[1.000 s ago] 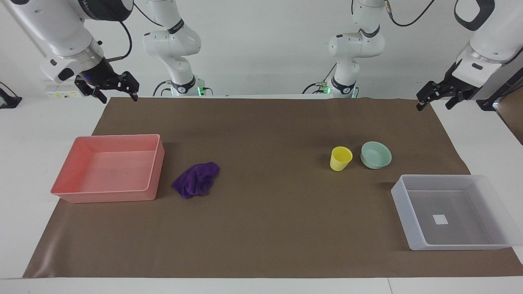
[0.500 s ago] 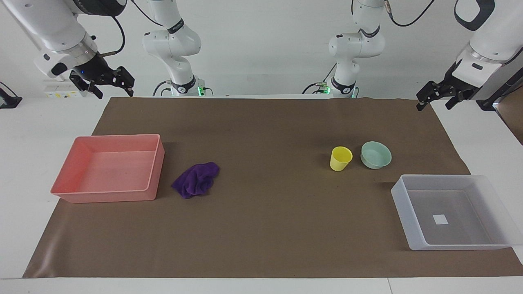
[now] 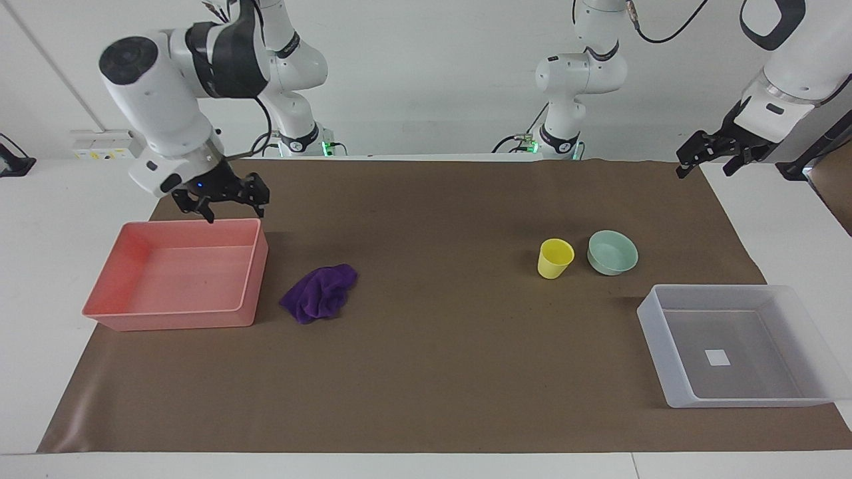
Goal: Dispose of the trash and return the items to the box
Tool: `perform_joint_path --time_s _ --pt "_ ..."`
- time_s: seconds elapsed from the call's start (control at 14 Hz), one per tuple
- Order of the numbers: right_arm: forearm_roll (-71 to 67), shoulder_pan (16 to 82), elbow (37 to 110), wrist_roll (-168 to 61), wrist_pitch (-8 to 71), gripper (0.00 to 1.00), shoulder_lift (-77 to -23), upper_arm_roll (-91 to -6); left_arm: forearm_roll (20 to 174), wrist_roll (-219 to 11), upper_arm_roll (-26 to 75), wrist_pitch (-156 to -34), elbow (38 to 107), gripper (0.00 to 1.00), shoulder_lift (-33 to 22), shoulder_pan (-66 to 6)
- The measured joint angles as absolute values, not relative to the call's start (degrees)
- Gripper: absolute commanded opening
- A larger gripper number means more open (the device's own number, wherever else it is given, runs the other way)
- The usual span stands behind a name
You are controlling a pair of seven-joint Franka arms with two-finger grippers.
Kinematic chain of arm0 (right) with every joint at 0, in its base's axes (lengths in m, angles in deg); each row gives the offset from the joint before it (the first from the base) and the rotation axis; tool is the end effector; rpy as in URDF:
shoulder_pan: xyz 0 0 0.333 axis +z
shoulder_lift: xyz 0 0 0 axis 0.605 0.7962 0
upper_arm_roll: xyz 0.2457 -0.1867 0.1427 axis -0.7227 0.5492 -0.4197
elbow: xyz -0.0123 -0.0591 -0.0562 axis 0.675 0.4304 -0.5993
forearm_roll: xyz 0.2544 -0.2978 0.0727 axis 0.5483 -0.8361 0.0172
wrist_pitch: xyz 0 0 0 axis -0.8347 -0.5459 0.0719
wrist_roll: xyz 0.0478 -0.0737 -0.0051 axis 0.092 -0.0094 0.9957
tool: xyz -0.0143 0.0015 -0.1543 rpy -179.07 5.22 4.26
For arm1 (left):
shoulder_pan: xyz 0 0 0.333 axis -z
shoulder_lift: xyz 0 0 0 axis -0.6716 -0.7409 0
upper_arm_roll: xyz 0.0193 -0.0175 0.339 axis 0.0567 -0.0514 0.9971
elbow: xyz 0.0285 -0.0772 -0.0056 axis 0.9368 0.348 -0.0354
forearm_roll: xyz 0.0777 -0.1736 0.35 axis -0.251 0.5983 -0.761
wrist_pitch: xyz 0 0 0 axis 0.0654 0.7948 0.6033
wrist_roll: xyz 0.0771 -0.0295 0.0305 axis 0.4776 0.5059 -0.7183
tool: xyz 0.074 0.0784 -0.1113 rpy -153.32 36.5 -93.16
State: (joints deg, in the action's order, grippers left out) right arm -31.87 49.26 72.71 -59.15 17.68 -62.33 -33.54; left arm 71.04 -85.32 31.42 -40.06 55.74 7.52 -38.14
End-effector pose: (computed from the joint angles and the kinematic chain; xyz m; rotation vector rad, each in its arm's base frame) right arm 0.5756 0.0458 0.4821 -3.1301 -0.1652 0.0704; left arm 0.5239 0.0012 0.6022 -3.1338 0.0935 0.1620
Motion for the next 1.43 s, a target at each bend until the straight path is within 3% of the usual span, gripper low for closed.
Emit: perform_joint_path --time_s 0.21,0.57,0.64,0.79,0.86,0.93,1.0,1.07,1.14,1.43 --pt "-31.87 53.63 74.63 -63.89 28.55 1.00 -55.46 -33.74 71.04 -85.33 31.42 -44.61 61.68 1.00 9.87 -38.14" --pt "-31.85 55.51 80.21 -64.45 40.64 1.00 -49.38 -33.77 71.04 -85.90 31.54 -64.98 88.11 1.00 18.92 -38.38" --pt "-31.83 55.52 80.94 -64.87 42.45 0.93 -48.38 -33.77 71.04 -86.42 31.55 -68.91 92.54 1.00 19.40 -38.58" --pt "-31.83 55.51 82.90 -65.65 46.47 0.48 -47.07 -33.67 71.04 -86.88 31.54 -76.11 99.48 1.00 18.85 -38.73" --pt "-31.83 55.51 83.55 -66.01 47.47 0.28 -46.72 -33.64 71.04 -86.99 31.53 -79.20 102.10 0.83 17.99 -38.73" --pt "-31.81 55.51 83.84 -66.59 47.75 0.18 -46.52 -33.64 71.04 -87.07 31.52 -82.16 103.96 0.73 16.86 -38.72" --pt "-31.79 55.51 83.93 -67.56 47.78 0.09 -46.47 -33.63 71.04 -87.32 31.46 -84.87 105.17 0.40 15.44 -38.69" --pt "-31.78 55.51 83.93 -68.73 47.78 0.01 -46.48 -33.62 71.04 -87.90 31.38 -86.88 105.74 0.20 13.97 -38.66" --pt "-31.77 55.50 83.93 -69.87 47.79 0.01 -46.48 -33.60 71.04 -88.58 31.28 -88.40 105.86 0.04 12.55 -38.64" --pt "-31.76 55.36 83.58 -74.64 47.85 0.01 -46.54 -33.52 71.04 -88.96 31.18 -90.88 105.79 0.00 9.95 -38.58"
